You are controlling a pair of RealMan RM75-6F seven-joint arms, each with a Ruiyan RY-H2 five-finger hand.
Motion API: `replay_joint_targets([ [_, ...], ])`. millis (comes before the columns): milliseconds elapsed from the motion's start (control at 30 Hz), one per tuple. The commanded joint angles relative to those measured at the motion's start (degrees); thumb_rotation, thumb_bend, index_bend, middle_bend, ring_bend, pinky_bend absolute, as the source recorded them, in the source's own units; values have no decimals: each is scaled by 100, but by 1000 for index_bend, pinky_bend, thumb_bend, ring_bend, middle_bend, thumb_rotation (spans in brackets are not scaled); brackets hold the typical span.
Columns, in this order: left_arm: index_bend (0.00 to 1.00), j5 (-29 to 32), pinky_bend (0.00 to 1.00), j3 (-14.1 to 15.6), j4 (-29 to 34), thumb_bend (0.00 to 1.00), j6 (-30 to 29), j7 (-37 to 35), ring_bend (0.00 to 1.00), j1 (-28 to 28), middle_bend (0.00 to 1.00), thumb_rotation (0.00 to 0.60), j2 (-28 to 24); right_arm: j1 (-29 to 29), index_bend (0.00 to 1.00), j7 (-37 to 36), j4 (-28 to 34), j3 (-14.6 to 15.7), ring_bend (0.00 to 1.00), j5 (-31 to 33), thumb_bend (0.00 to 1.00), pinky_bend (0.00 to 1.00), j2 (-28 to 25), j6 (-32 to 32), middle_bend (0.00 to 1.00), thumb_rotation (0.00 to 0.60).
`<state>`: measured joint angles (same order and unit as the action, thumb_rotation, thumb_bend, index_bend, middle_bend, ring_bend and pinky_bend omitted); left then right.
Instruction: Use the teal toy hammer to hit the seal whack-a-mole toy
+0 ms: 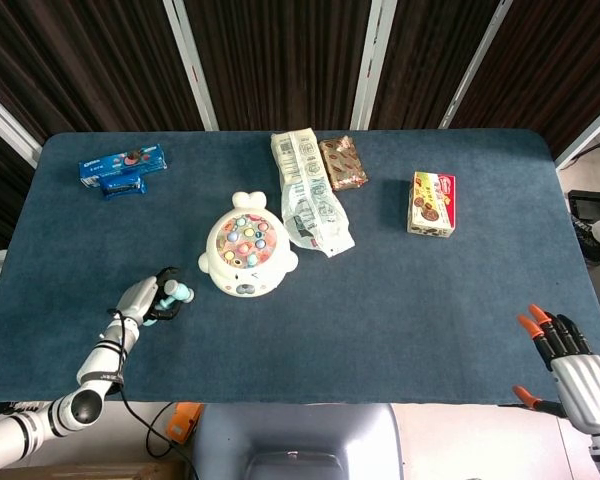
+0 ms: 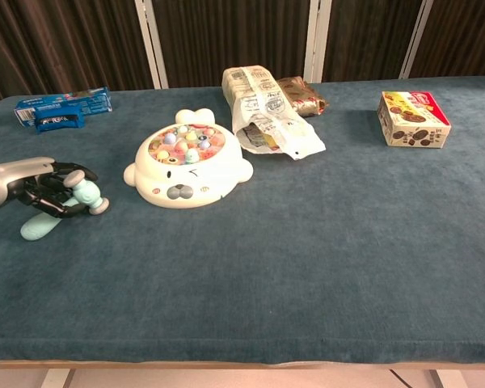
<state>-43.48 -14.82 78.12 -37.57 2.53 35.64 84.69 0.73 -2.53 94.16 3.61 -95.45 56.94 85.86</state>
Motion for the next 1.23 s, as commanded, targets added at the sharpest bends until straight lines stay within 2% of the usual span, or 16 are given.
replay_joint_targets([
  [33,142,-215,159,40,48,420,-145,-99,152,-48,226,600,-36,4,0,15,3,1,0,-3,299,0,6,-6,0,600],
  [100,108,-445,134,68,98,414,-302,-159,101,-100,173,598,-68,5,0,31,4,-2,0,2,299,0,11,-8,0,600],
  [167,51,-700,96,97,163,399,-504,-205,25,-167,79,596,-105,5,0,41,4,-3,0,7,299,0,16,-12,0,600],
  [267,12,-1259,64,155,318,387,-1018,-318,0,-339,15,572,-170,8,0,61,5,-4,0,11,299,0,25,-21,0,600],
  [467,7,-2102,28,265,576,375,-1866,-497,0,-622,8,543,-332,14,0,108,20,5,0,-4,299,0,41,-37,0,600],
  [567,8,-2777,18,432,900,374,-2549,-579,0,-910,8,533,-641,6,0,112,18,6,0,-13,299,0,38,-16,0,600],
  [633,9,-3538,21,741,1089,369,-3340,-546,0,-1286,5,554,-949,-1,0,107,11,-2,0,-3,299,0,40,2,0,600],
  [700,9,-4251,22,1222,1185,361,-4177,-538,0,-1819,1,590,-1273,1,0,142,0,-14,0,30,299,0,54,-14,0,600],
  [800,6,-4881,14,1881,942,358,-5194,-572,0,-2630,0,600,-1412,24,0,258,18,-16,0,55,299,0,98,-85,0,600],
  [867,5,-4953,3,2044,691,358,-5593,-447,0,-2995,0,600,-1276,29,0,341,38,-17,0,62,299,0,128,-107,0,600],
  [900,5,-5174,1,2142,576,358,-5688,-224,0,-3046,0,600,-1264,31,0,395,46,-21,0,52,299,0,151,-104,0,600],
  [967,8,-5422,0,2209,516,360,-5827,-331,0,-3087,0,600,-1236,40,0,449,69,-12,0,42,299,0,177,-129,0,600],
  [1233,8,-5360,0,2117,474,363,-5623,-617,0,-3041,0,600,-1301,54,0,550,60,17,0,-12,299,0,220,-160,0,600],
])
